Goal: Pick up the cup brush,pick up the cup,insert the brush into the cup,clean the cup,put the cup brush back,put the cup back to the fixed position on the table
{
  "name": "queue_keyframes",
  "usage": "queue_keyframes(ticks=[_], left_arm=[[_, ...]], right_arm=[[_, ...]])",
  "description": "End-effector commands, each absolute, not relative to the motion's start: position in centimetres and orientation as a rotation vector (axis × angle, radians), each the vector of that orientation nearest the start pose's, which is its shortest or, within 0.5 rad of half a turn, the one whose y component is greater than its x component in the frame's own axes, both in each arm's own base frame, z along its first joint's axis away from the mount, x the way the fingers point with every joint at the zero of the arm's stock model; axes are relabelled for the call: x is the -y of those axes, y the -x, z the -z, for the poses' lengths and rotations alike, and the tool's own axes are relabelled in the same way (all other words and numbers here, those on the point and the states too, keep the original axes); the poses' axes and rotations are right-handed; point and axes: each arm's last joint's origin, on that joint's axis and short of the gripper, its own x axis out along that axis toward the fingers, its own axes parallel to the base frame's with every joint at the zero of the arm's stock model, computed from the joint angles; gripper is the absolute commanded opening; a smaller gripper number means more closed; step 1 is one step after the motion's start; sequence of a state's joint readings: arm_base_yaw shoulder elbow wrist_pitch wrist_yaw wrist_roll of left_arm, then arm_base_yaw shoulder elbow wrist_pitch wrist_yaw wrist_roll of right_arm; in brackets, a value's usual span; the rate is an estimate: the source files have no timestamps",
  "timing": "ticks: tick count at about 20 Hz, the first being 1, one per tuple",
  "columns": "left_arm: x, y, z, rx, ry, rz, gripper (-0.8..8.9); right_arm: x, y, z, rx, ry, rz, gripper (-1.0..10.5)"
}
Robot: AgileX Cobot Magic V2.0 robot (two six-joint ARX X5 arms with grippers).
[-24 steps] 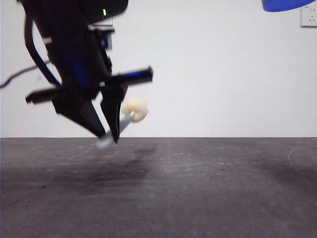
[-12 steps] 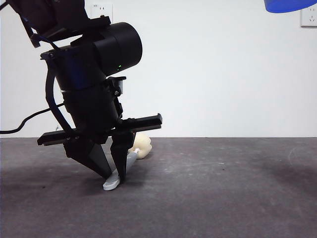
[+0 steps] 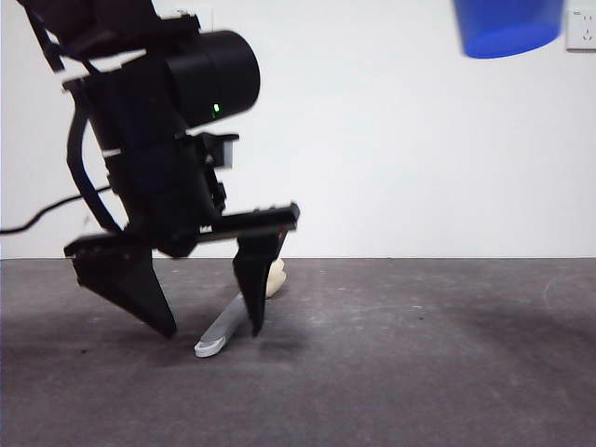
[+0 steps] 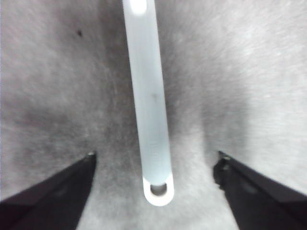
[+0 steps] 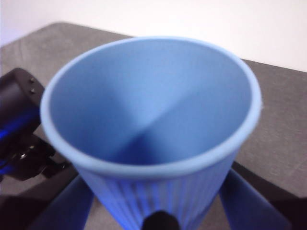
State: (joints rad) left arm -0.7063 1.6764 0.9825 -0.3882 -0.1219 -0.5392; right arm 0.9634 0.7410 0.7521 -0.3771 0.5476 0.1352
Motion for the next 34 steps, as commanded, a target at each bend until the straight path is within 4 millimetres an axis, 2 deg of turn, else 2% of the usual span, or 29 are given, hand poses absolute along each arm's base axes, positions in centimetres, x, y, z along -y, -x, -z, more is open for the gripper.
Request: queue_keyframes(ticks=[1,5,8,13,18,22,28,34], left_arm=[[19.9,-23.8,-18.9,-1.059,0.025,0.275,4.18],[18.5,-21.4,-23.4,-0.996,0.034,0.359,4.17],[16.8,-18.9,-27.1,-0.923,0.039,0.431,4.17],[13.6,-15.2,-30.7,-0.842,0.064,0.472,4.17],[11.5,-12.8,-31.9,-0.829,0.047,0.484,4.16],[11.2,-12.6,-32.0,-0.826,0.048,0.484,4.13],[11.2,-12.6,-32.0,-0.823,0.048,0.48,4.12],[11.2,-12.6,-32.0,-0.824,0.047,0.48,4.12]], right_arm=[[-12.6,-11.4,-29.3,-0.31,0.11,-0.353,-0.2],[-13.0,-14.4,-25.8,-0.342,0.062,-0.381,-0.2],[-13.2,-17.1,-23.1,-0.397,0.081,-0.376,-0.2],[-13.3,-21.6,-19.7,-0.432,0.055,-0.388,-0.2],[-13.0,-24.7,-16.7,-0.413,0.031,-0.392,-0.2],[-12.6,-26.2,-15.1,-0.381,0.026,-0.41,-0.2],[-12.5,-27.2,-12.9,-0.368,0.066,-0.4,-0.2],[-12.6,-27.3,-11.0,-0.427,0.089,-0.406,-0.1]])
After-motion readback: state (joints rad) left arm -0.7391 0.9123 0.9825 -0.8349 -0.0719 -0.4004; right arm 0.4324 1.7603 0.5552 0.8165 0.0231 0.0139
